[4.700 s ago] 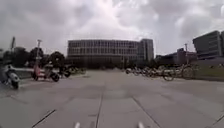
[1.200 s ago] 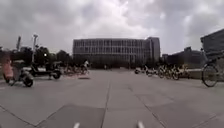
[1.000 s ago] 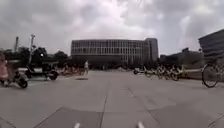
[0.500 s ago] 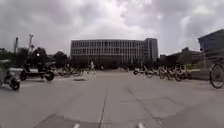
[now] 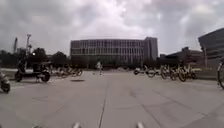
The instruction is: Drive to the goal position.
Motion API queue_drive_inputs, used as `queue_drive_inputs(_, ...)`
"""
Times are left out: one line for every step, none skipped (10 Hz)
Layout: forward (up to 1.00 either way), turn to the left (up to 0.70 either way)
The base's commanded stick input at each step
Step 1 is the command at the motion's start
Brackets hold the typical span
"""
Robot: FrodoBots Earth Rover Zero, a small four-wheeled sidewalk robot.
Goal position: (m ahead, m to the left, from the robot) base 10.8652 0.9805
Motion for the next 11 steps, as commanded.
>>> queue_drive_inputs(0.60,0.00)
queue_drive_inputs(0.60,0.00)
queue_drive_inputs(0.60,0.00)
queue_drive_inputs(0.60,0.00)
queue_drive_inputs(0.60,0.00)
queue_drive_inputs(0.60,0.00)
queue_drive_inputs(0.60,0.00)
queue_drive_inputs(0.60,0.00)
queue_drive_inputs(0.60,0.00)
queue_drive_inputs(0.60,0.00)
queue_drive_inputs(0.60,0.00)
